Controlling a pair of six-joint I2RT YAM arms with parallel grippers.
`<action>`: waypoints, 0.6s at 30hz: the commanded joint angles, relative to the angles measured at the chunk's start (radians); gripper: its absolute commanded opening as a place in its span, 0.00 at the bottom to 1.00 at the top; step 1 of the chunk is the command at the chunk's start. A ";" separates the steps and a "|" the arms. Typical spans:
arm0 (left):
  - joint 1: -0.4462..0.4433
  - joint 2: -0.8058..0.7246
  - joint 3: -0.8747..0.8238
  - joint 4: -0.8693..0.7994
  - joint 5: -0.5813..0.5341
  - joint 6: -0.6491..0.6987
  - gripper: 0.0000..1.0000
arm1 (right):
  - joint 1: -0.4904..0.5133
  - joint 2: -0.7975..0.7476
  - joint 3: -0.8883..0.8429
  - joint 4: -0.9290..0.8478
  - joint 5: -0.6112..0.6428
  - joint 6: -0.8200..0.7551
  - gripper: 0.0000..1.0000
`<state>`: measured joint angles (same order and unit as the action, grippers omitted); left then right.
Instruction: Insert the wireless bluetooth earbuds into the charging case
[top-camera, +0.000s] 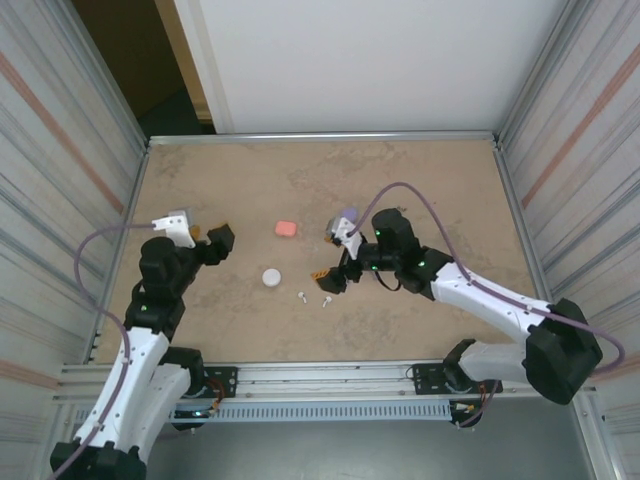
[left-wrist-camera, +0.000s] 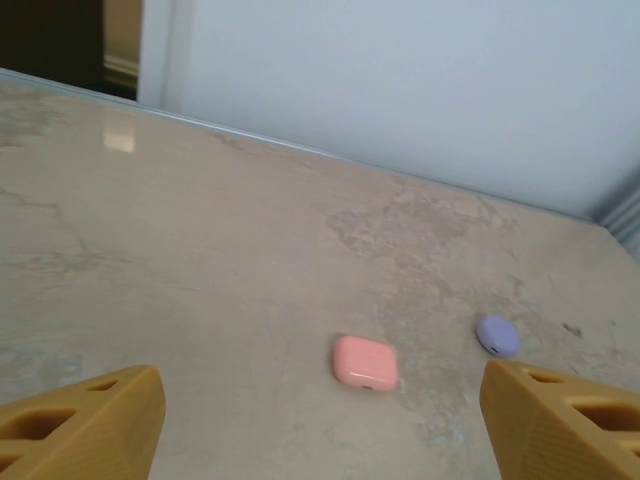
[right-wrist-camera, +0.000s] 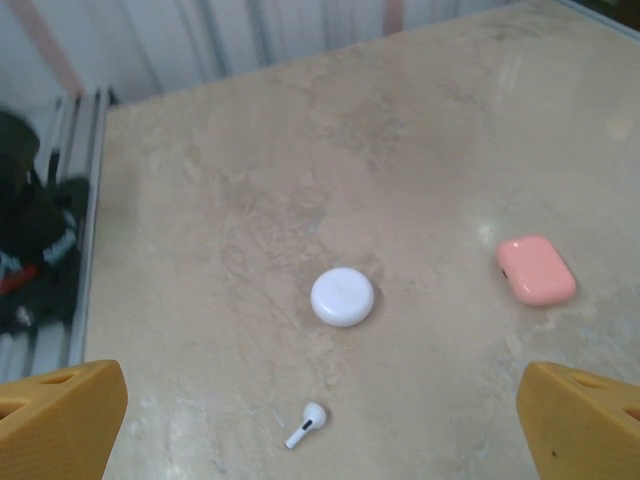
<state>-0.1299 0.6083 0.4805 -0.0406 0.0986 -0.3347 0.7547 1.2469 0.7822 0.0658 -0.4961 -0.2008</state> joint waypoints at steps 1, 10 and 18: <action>0.008 -0.054 -0.030 -0.018 -0.103 0.003 0.84 | 0.030 0.075 0.092 -0.077 0.027 -0.222 0.99; 0.008 -0.071 -0.046 -0.018 -0.149 0.007 0.87 | 0.112 0.328 0.295 -0.196 0.094 -0.409 0.99; 0.007 -0.047 -0.045 -0.011 -0.157 0.013 0.88 | 0.152 0.559 0.460 -0.254 0.109 -0.498 0.98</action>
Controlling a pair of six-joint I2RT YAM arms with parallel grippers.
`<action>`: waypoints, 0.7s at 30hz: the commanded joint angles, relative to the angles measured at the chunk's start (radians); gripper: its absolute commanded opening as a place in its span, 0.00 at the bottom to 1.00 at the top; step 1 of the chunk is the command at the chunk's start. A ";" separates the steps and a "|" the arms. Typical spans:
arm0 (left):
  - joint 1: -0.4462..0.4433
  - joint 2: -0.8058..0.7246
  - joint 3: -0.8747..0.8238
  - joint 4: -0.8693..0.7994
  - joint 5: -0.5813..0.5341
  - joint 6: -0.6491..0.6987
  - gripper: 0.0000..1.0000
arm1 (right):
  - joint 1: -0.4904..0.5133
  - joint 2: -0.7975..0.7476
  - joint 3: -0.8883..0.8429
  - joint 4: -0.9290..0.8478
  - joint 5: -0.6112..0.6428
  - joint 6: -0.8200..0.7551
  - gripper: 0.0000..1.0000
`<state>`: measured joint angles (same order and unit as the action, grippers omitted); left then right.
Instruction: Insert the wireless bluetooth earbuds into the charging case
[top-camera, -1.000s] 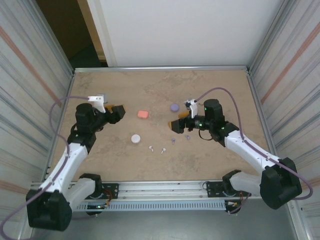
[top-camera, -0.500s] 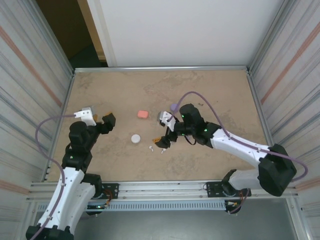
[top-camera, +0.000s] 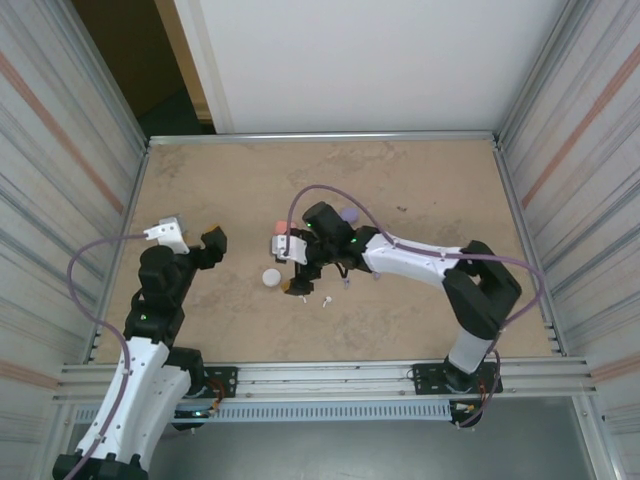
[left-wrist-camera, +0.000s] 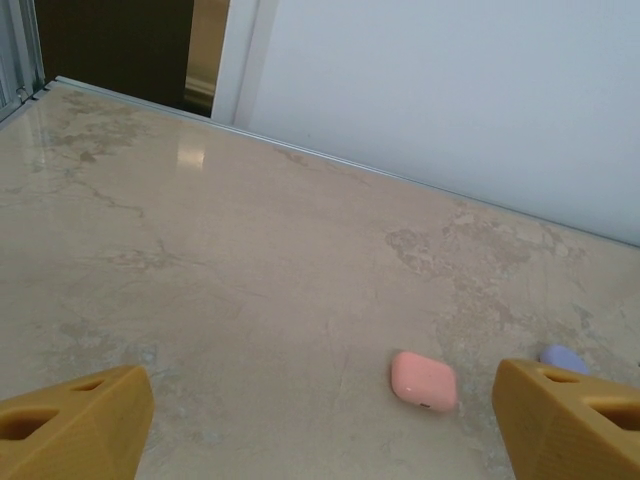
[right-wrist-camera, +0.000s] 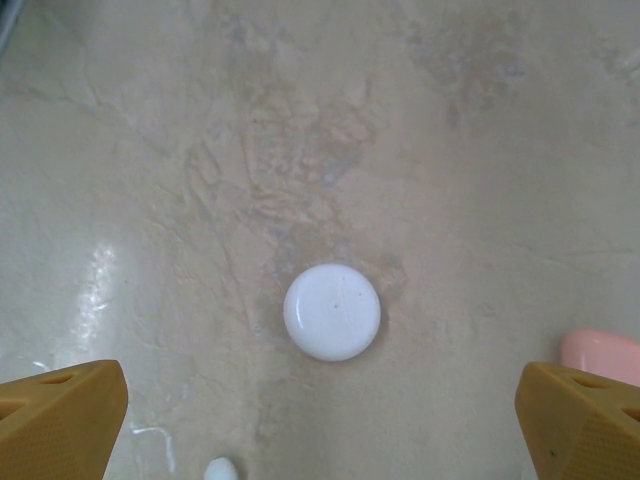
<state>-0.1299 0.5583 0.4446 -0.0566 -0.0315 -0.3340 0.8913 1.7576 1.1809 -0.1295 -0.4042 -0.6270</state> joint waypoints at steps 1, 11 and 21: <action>0.008 0.005 -0.010 0.007 -0.029 0.012 0.88 | 0.018 0.069 0.079 -0.070 0.016 -0.081 0.98; 0.009 0.038 -0.011 0.028 -0.026 0.012 0.88 | 0.027 0.249 0.233 -0.167 0.003 -0.145 0.96; 0.010 0.055 -0.007 0.034 -0.023 0.012 0.88 | 0.032 0.354 0.312 -0.183 -0.008 -0.143 0.92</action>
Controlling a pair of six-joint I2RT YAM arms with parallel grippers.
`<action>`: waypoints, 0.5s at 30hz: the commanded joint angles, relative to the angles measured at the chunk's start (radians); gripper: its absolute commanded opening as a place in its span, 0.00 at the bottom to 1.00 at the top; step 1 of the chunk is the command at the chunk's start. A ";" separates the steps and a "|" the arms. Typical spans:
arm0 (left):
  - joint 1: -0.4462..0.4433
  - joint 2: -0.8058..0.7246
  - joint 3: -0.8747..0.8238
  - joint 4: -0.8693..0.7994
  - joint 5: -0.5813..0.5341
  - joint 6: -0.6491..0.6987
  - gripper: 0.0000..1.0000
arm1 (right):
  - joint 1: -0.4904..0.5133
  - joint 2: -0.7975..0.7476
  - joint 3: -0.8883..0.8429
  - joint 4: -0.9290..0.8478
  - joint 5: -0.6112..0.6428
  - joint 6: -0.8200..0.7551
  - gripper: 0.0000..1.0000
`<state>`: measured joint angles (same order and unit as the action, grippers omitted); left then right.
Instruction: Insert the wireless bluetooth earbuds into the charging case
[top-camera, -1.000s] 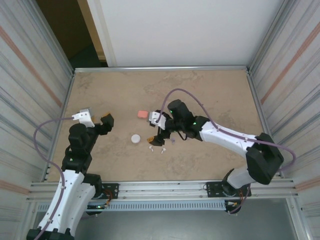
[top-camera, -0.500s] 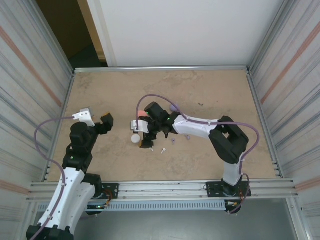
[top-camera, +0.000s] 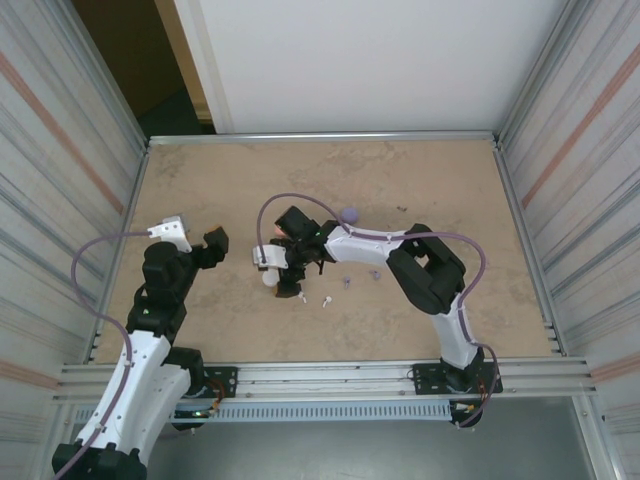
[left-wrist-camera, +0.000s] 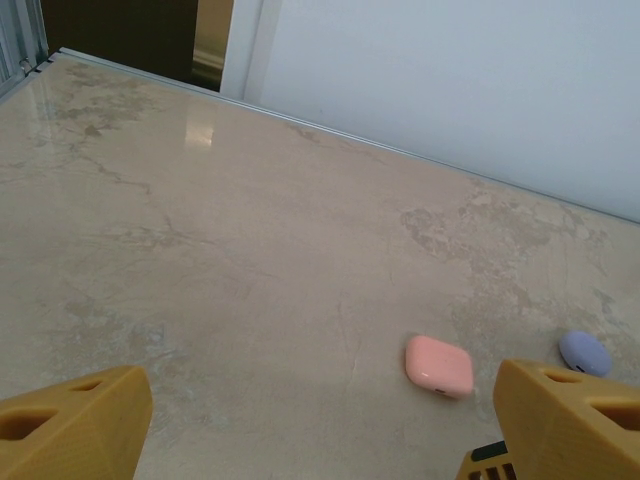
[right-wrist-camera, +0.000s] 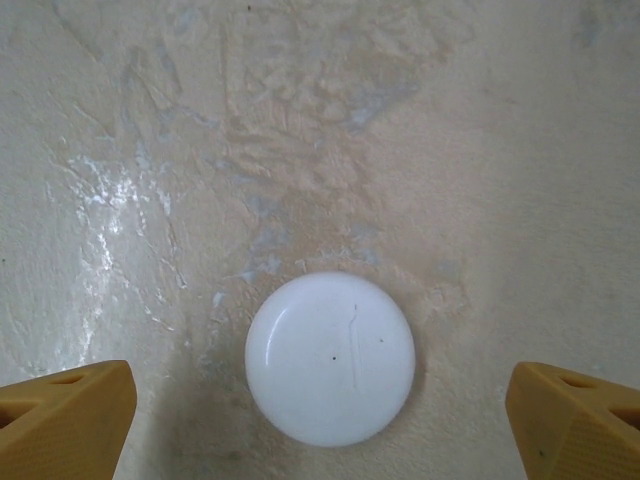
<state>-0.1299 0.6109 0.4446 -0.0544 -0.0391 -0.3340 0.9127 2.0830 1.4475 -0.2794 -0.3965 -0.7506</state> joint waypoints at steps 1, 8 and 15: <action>0.010 0.004 -0.007 0.031 -0.016 0.011 0.88 | 0.011 0.039 0.054 -0.038 -0.015 -0.020 0.91; 0.013 0.008 -0.003 0.031 -0.012 0.010 0.88 | 0.015 0.073 0.072 -0.036 0.006 -0.018 0.87; 0.016 0.012 -0.003 0.031 -0.009 0.007 0.88 | 0.015 0.093 0.083 -0.050 0.013 -0.017 0.81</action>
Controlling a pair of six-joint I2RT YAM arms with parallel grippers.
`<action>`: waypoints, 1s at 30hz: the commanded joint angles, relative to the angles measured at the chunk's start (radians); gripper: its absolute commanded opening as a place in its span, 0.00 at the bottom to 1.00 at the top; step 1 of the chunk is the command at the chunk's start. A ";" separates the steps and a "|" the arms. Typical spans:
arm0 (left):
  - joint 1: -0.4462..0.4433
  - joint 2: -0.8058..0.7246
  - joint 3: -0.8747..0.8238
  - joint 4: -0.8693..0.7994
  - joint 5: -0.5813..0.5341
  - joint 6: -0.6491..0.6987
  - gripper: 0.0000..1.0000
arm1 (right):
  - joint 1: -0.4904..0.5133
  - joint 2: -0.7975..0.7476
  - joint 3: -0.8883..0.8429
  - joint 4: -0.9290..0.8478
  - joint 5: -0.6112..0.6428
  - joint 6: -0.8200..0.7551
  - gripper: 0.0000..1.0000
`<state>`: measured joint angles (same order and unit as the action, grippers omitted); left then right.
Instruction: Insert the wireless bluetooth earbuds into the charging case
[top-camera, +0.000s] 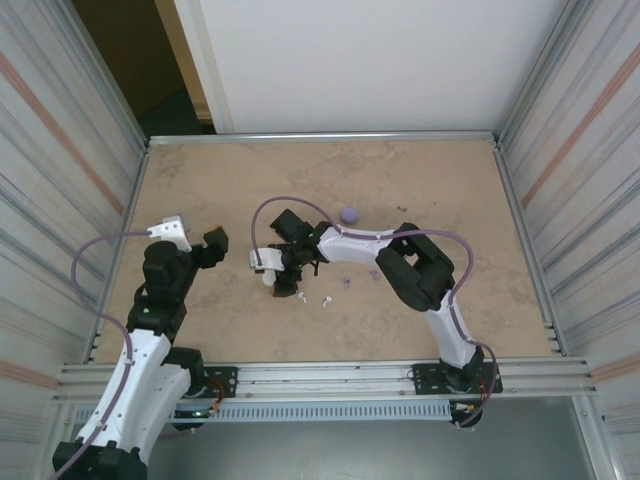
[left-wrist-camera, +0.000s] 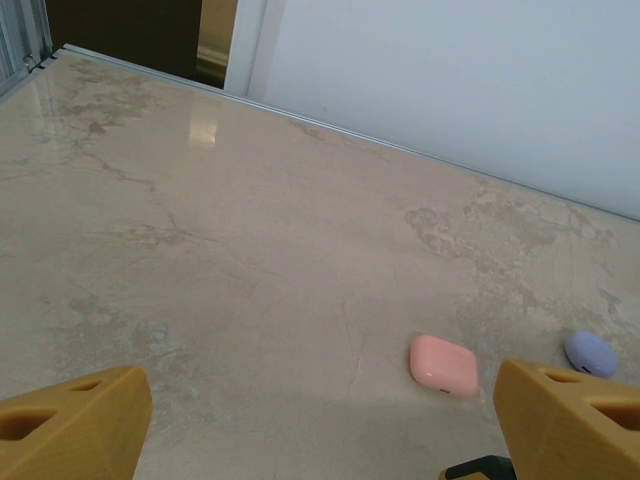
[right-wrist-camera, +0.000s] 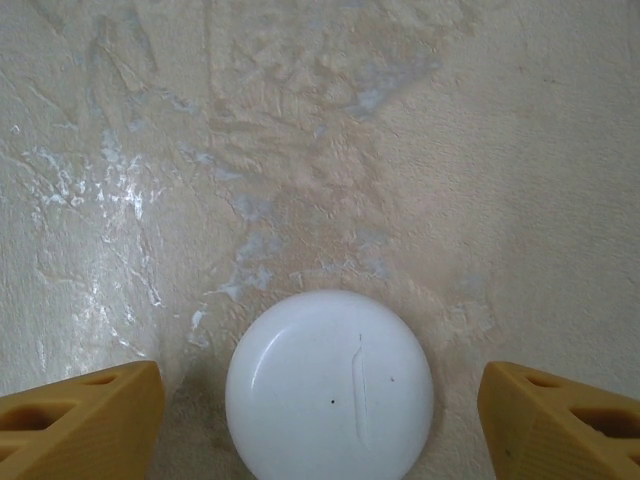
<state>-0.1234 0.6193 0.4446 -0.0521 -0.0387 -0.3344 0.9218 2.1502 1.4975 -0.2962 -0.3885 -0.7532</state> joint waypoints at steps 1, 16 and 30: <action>0.010 0.005 -0.002 0.029 -0.010 0.006 0.88 | 0.006 0.030 0.032 -0.033 0.008 -0.015 0.79; 0.011 0.009 0.000 0.028 -0.007 0.006 0.89 | -0.001 0.046 0.040 -0.043 0.023 -0.012 0.55; 0.013 -0.004 0.027 -0.004 0.047 -0.015 0.89 | -0.037 -0.162 -0.126 0.145 0.027 0.050 0.50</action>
<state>-0.1169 0.6281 0.4446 -0.0536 -0.0185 -0.3386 0.9020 2.0933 1.4048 -0.2184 -0.3721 -0.7357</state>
